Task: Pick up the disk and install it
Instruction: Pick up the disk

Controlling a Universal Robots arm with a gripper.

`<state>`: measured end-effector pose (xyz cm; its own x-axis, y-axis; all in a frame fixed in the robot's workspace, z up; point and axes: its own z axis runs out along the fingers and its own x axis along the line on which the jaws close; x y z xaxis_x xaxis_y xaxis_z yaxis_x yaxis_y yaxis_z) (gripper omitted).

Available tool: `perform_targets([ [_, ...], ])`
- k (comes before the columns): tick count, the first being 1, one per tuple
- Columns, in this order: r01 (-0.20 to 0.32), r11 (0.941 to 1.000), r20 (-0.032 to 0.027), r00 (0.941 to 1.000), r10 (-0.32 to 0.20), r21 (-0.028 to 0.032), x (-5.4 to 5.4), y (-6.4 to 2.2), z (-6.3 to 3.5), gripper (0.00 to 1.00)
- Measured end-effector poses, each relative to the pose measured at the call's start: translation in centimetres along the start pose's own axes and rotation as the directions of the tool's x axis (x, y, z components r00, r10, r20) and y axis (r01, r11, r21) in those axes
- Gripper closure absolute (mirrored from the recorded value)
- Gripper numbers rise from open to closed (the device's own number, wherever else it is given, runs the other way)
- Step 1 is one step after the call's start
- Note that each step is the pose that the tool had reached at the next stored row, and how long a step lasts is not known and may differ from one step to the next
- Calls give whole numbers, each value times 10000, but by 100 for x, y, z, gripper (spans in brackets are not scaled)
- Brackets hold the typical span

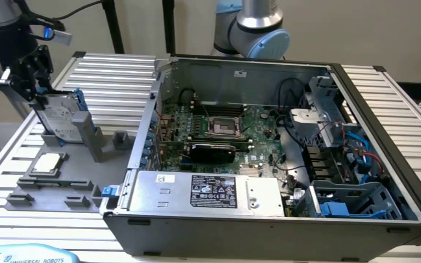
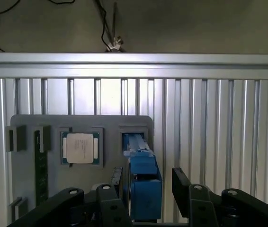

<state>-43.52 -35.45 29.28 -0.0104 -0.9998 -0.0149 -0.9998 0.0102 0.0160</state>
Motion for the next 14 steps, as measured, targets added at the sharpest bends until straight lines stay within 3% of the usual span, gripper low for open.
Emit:
perform_targets([
  [14, -7, 10000, 0, 10000, 7, 23, 11, 15, 46, 46],
])
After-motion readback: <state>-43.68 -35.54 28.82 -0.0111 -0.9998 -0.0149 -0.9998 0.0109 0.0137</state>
